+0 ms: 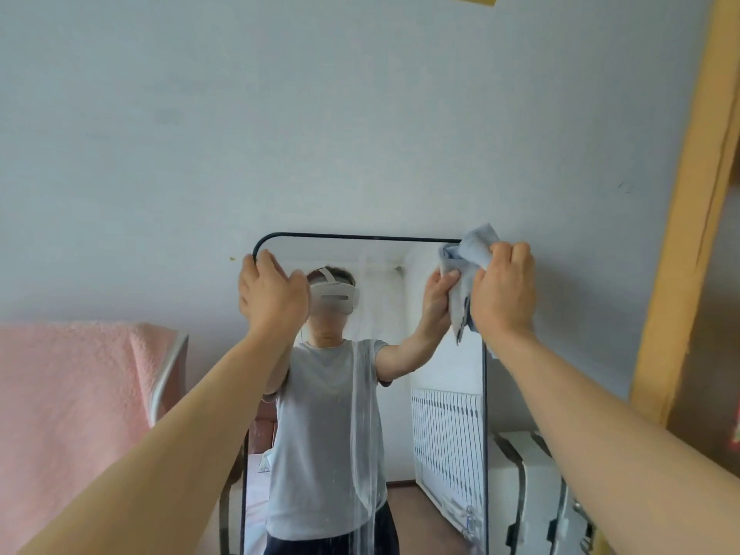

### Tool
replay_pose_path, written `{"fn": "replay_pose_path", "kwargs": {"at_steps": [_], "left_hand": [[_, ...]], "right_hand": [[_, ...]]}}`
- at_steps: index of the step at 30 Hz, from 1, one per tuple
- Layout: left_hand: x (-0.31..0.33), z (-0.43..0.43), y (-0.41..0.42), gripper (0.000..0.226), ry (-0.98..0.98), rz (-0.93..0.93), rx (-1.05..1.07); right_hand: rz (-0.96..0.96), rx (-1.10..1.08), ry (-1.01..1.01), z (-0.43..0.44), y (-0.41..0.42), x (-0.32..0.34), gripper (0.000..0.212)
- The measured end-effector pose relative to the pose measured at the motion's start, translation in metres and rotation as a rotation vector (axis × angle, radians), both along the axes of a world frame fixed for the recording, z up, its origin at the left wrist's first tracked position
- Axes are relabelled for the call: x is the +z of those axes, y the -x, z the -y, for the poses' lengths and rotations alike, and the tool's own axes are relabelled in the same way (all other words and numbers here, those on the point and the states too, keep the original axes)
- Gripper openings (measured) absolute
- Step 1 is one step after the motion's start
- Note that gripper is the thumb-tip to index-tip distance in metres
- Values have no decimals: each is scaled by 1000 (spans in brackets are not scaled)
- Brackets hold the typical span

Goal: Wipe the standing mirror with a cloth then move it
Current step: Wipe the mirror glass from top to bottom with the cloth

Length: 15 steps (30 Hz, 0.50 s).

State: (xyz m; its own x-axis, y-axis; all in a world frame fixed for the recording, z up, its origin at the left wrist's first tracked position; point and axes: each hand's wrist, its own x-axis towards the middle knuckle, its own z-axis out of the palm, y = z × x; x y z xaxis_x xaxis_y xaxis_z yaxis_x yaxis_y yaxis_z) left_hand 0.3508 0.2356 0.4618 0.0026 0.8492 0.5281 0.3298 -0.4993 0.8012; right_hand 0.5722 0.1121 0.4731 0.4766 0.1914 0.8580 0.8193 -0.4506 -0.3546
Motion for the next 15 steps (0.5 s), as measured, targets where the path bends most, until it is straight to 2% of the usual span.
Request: {"fn": "replay_pose_path", "kwargs": {"at_steps": [5, 8, 12, 15], "left_hand": [[0, -13, 2, 41, 54, 144, -114], [-1, -19, 1, 40, 41, 186, -137], [0, -22, -1, 61, 36, 200, -138], [1, -26, -3, 57, 48, 187, -113]], "right_hand": [[-148, 72, 28, -34, 10, -12, 26], [-125, 165, -74, -47, 15, -19, 31], [-115, 190, -190, -52, 9, -23, 28], [-106, 208, -195, -56, 8, -26, 25]]}}
